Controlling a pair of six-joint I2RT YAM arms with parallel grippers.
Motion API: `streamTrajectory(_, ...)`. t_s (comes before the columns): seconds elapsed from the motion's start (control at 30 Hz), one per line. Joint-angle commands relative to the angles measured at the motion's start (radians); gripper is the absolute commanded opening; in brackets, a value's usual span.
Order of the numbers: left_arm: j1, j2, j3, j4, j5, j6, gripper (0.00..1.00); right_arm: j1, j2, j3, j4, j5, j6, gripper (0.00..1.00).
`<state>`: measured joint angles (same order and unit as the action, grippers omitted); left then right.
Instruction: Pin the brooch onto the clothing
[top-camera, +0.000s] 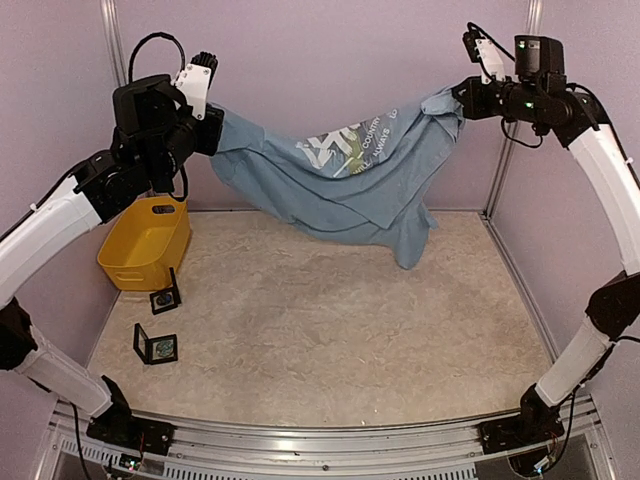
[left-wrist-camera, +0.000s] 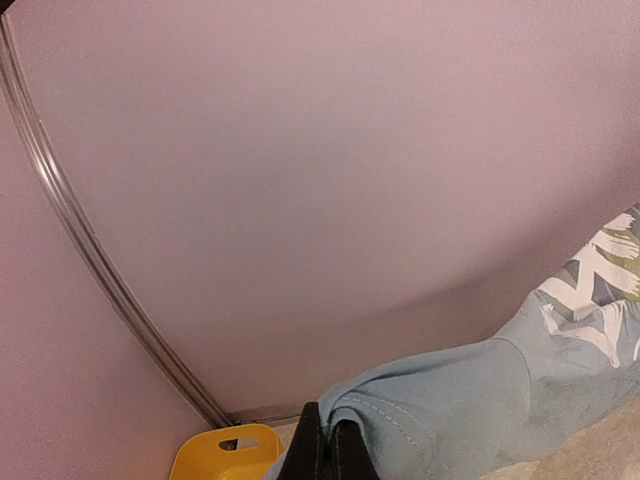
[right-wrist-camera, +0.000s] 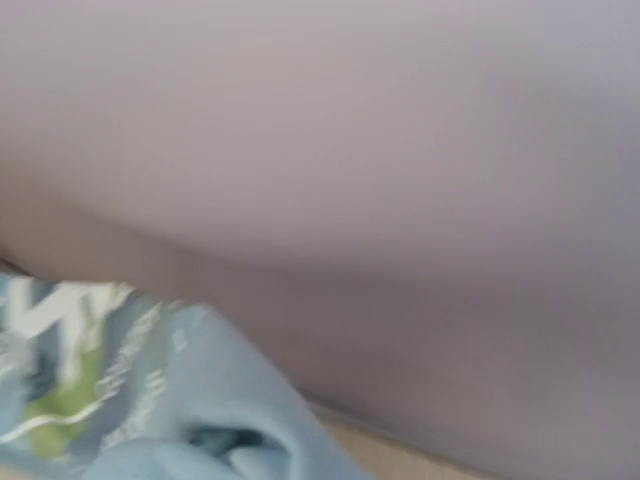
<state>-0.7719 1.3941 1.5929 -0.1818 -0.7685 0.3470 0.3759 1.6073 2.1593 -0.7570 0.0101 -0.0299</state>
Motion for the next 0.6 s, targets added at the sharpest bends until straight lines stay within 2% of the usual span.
streamTrajectory(0.0,-0.005,-0.040,0.021,0.140,0.041,0.086,0.00,-0.005,-0.061,0.024,0.094,-0.096,0.008,0.00)
streamTrajectory(0.23,-0.052,-0.135,-0.261,-0.023,0.180,-0.087,0.00,-0.007,-0.181,-0.408,0.120,-0.125,0.075,0.00)
streamTrajectory(0.37,-0.054,-0.186,-0.420,-0.037,0.280,-0.226,0.00,-0.033,-0.202,-0.546,0.163,-0.147,0.121,0.00)
streamTrajectory(0.43,-0.054,-0.187,-0.489,-0.005,0.322,-0.259,0.00,-0.061,-0.164,-0.579,0.209,-0.178,0.131,0.00)
streamTrajectory(0.5,-0.055,-0.162,-0.530,0.031,0.381,-0.273,0.00,-0.075,-0.091,-0.611,0.286,-0.134,0.131,0.00)
streamTrajectory(0.57,-0.055,-0.114,-0.545,0.065,0.418,-0.276,0.00,-0.083,0.039,-0.592,0.338,-0.120,0.126,0.00)
